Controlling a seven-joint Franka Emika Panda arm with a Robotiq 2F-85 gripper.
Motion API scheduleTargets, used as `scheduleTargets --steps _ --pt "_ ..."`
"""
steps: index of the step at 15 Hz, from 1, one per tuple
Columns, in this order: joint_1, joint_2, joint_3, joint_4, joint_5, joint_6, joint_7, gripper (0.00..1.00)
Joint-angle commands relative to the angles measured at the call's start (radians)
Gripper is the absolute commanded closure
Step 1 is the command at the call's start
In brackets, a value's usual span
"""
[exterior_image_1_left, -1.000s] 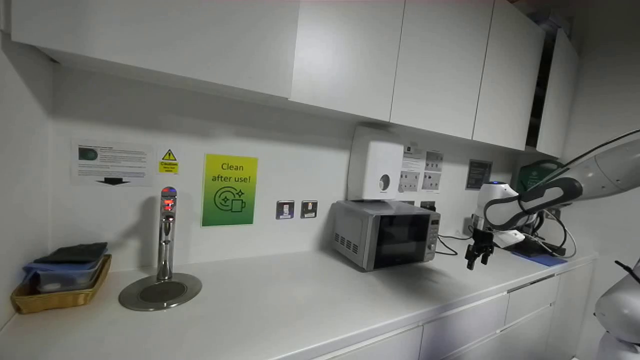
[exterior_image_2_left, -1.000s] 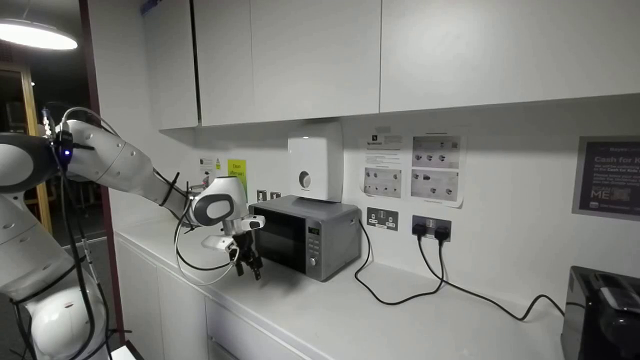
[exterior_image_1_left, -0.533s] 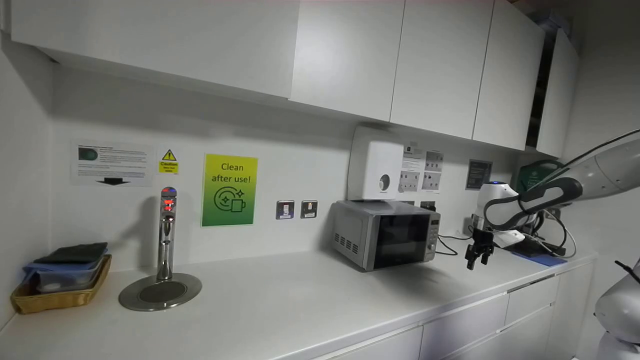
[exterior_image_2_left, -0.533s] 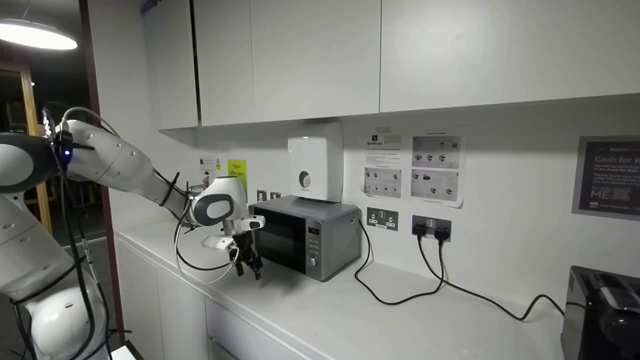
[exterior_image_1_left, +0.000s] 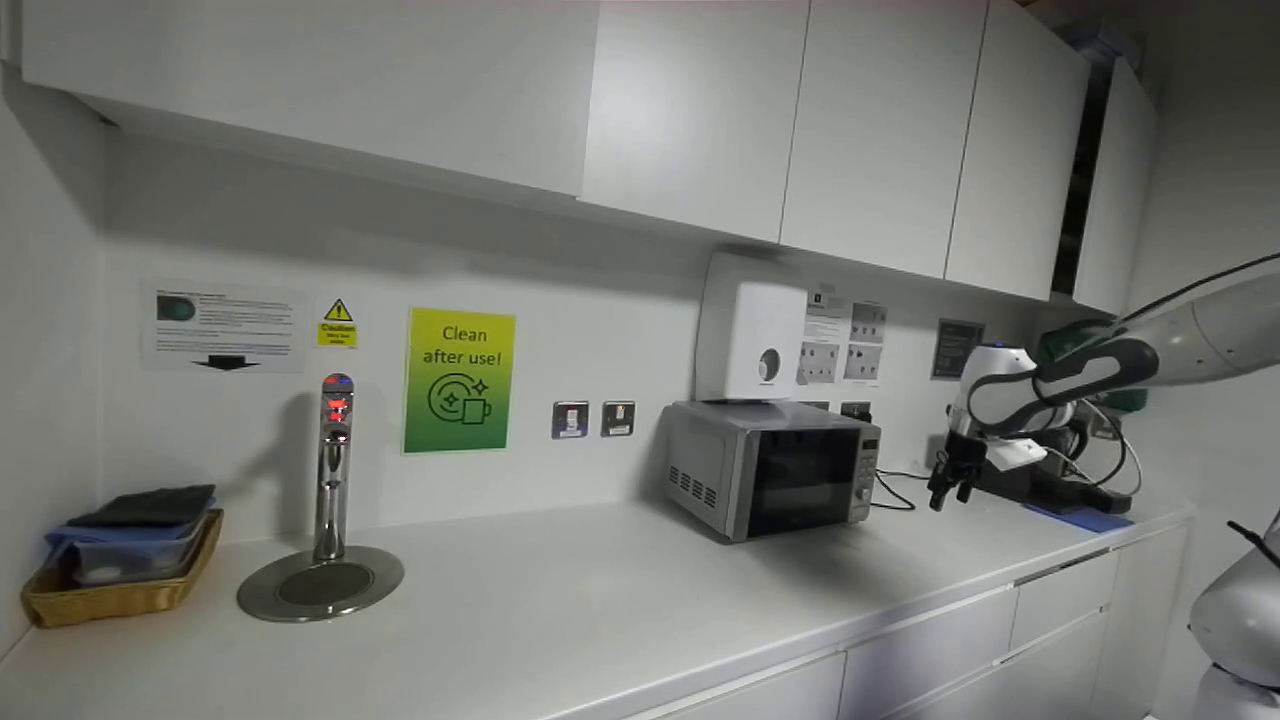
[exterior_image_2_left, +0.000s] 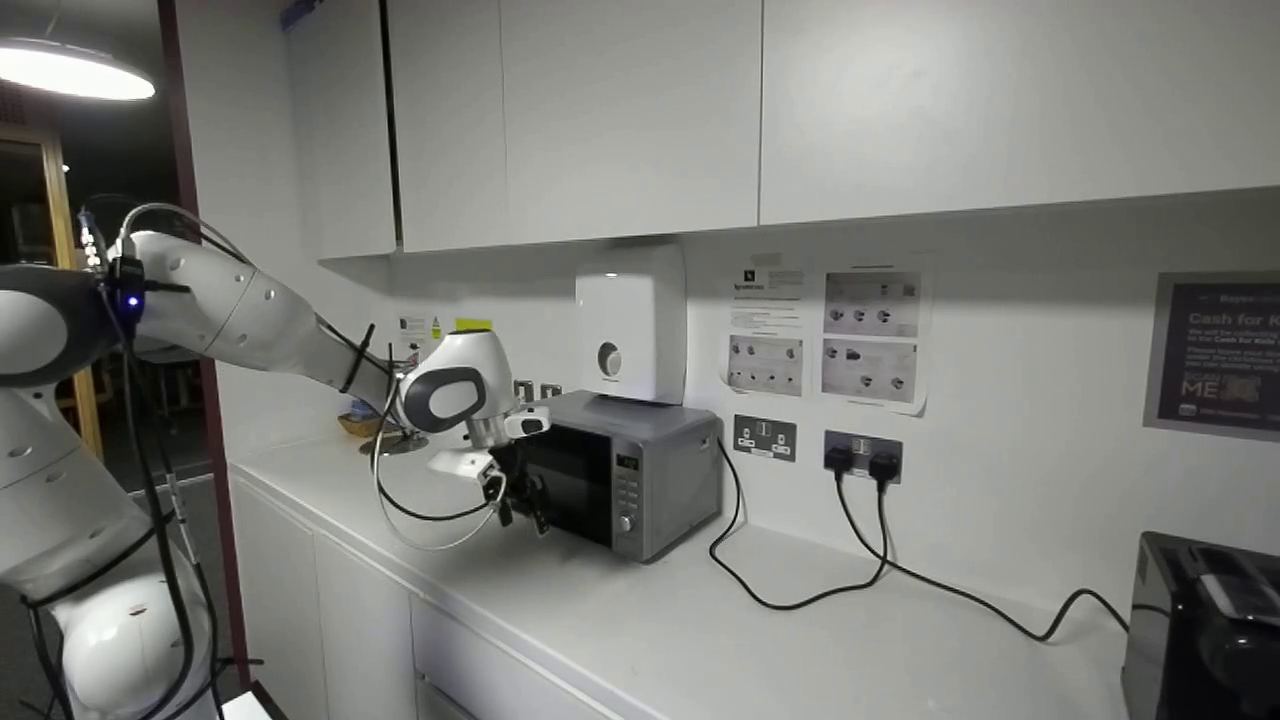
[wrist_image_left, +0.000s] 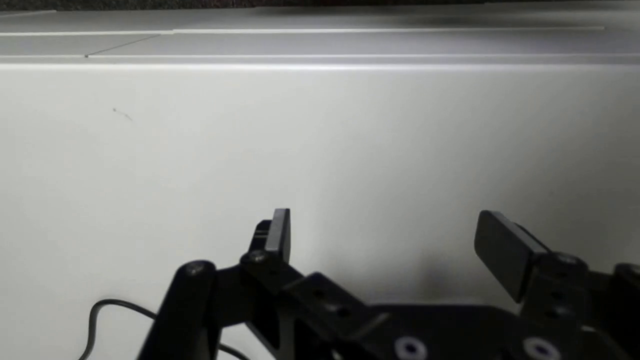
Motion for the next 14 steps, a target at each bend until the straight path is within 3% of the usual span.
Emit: scheduleTargets --steps 1,2,3,5,14 --pt "0.009 0.081 -0.051 0.117 0.060 -0.018 -0.094 0.00" --pt "0.008 0.098 -0.060 0.138 0.067 -0.021 -0.116 0.00" --pt "0.006 0.116 -0.067 0.156 0.073 -0.025 -0.134 0.25" --pt "0.004 0.139 -0.073 0.175 0.080 -0.027 -0.156 0.32" --pt "0.005 0.217 -0.083 0.199 0.123 -0.012 -0.291 1.00"
